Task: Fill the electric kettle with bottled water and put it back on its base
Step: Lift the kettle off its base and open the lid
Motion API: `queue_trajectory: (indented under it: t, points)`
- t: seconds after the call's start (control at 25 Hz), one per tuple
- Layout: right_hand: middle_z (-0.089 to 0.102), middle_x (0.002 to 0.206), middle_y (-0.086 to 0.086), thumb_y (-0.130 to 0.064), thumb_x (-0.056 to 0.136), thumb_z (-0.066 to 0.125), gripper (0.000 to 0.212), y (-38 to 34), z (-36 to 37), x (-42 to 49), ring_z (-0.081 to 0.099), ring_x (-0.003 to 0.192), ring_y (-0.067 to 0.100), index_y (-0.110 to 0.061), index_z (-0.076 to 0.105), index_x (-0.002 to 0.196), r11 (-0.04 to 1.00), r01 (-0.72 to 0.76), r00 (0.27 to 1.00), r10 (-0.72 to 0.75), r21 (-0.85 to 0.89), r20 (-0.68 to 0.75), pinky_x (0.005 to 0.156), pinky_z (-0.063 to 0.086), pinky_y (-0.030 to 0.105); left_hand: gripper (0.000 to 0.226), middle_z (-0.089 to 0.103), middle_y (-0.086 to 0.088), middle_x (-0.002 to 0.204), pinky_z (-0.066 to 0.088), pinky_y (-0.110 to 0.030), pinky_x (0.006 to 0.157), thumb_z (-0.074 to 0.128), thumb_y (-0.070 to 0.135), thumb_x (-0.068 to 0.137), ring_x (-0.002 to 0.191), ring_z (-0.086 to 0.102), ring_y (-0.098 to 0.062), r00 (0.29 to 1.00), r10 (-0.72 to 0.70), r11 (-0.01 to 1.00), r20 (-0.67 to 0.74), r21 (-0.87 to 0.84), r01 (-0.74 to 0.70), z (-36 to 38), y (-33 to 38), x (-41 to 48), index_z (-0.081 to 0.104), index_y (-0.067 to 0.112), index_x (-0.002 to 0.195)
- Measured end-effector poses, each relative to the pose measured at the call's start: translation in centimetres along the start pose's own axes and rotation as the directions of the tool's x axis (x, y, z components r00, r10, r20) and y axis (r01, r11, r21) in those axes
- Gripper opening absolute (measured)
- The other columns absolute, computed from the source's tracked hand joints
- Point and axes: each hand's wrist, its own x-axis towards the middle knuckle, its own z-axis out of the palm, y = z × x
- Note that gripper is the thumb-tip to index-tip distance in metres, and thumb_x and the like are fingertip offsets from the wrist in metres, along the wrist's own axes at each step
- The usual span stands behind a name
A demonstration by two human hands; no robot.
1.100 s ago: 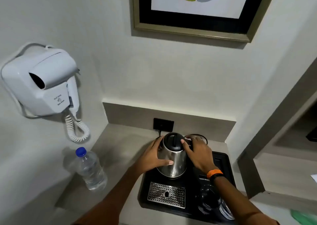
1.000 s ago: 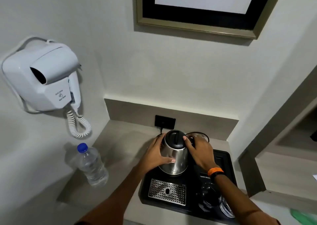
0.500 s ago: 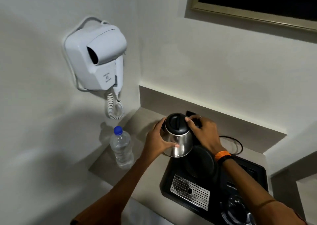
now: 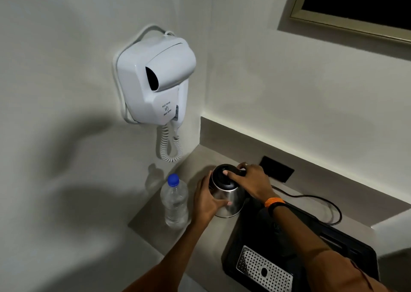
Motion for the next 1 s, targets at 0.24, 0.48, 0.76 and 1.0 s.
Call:
queue_trajectory:
  t: [0.24, 0.48, 0.76, 1.0]
  points:
    - [0.059, 0.127, 0.011, -0.078, 0.077, 0.054, 0.079, -0.8, 0.3, -0.2, 0.044, 0.129, 0.033, -0.026, 0.057, 0.136, 0.982, -0.058, 0.991, 0.079, -0.182, 0.112, 0.104, 0.045, 0.051, 0.133, 0.048, -0.008, 0.150, 0.048, -0.047, 0.106, 0.098, 0.041, 0.039, 0.136, 0.046, -0.026, 0.999, -0.038, 0.999, -0.009, -0.005, 0.038, 0.1, 1.0, -0.7, 0.027, 0.029, 0.151]
    - [0.061, 0.122, 0.011, -0.070, 0.083, 0.044, 0.059, -1.1, 0.0, -0.1, 0.049, 0.125, 0.035, -0.029, 0.066, 0.120, 0.992, -0.072, 0.978, 0.091, -0.104, 0.188, 0.103, 0.044, 0.054, 0.139, 0.042, -0.012, 0.154, 0.041, -0.041, 0.111, 0.100, 0.033, 0.046, 0.140, 0.042, -0.029, 0.995, -0.104, 0.994, 0.007, 0.015, 0.104, -0.6, 1.6, -0.7, 0.014, 0.019, 0.156]
    - [0.072, 0.103, 0.000, -0.028, 0.105, 0.043, 0.030, -0.4, -3.8, -1.8, 0.067, 0.098, 0.017, -0.019, 0.072, 0.102, 0.859, -0.164, 0.974, 0.062, 0.484, 0.219, 0.087, 0.052, 0.030, 0.137, 0.041, -0.012, 0.153, 0.033, -0.025, 0.106, 0.100, 0.023, 0.048, 0.140, 0.040, -0.027, 0.996, -0.079, 0.996, 0.035, -0.048, 0.080, -1.1, 1.2, -0.6, 0.014, 0.016, 0.155]
    - [0.071, 0.106, 0.010, -0.022, 0.104, 0.043, 0.032, -0.2, -4.6, -3.2, 0.070, 0.090, 0.014, -0.004, 0.068, 0.112, 0.702, -0.207, 0.963, 0.022, 0.681, 0.270, 0.049, 0.053, 0.014, 0.112, 0.031, -0.012, 0.160, 0.033, -0.036, 0.117, 0.088, 0.038, 0.067, 0.148, 0.028, -0.025, 0.977, 0.134, 0.983, -0.164, 0.145, -0.110, -2.3, 3.1, -4.3, 0.023, 0.012, 0.154]
